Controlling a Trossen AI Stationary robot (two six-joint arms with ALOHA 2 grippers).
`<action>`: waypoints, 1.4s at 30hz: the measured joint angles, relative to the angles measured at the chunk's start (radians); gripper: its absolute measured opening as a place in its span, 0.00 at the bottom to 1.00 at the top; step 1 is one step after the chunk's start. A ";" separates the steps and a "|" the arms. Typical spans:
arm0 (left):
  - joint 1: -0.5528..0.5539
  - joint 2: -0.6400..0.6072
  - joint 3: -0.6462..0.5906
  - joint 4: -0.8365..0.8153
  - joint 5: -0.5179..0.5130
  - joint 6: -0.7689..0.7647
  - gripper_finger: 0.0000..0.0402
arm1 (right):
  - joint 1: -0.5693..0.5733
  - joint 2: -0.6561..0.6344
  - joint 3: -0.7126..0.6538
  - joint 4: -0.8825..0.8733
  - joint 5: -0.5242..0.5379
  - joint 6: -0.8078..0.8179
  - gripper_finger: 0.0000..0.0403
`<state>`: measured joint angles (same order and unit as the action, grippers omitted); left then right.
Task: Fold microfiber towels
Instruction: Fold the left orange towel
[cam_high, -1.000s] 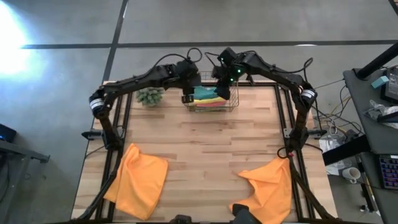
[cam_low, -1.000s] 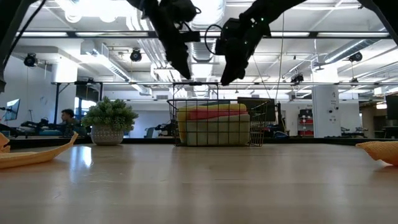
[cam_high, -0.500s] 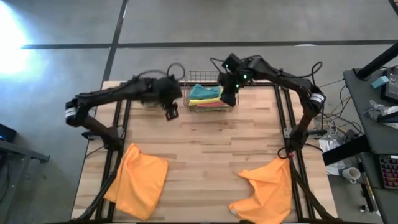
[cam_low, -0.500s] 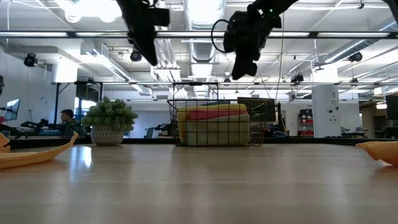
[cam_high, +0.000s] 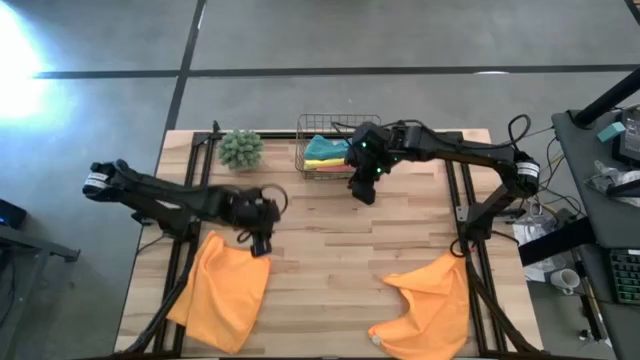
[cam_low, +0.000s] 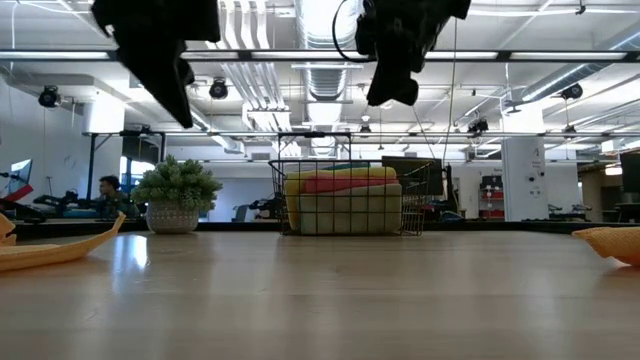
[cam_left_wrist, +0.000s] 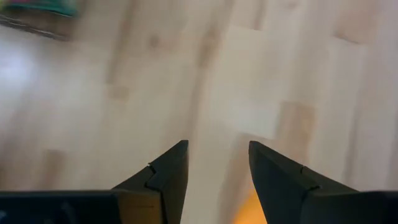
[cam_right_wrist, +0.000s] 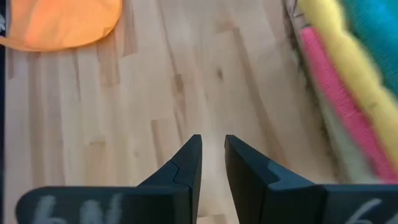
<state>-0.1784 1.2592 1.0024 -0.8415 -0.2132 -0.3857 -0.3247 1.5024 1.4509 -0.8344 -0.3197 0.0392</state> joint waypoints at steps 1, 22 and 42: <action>-0.027 0.004 -0.025 0.026 0.002 -0.023 0.38 | 0.015 -0.004 -0.008 0.000 0.005 0.020 0.15; -0.234 0.249 -0.147 0.134 0.078 -0.237 0.38 | 0.184 -0.011 -0.045 0.010 0.059 0.134 0.16; -0.140 0.373 -0.143 0.356 0.155 -0.202 0.38 | 0.174 -0.091 -0.045 -0.002 0.060 0.000 0.16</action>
<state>-0.3187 1.6320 0.8589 -0.4853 -0.0583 -0.5879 -0.1511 1.4113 1.4055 -0.8364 -0.2595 0.0392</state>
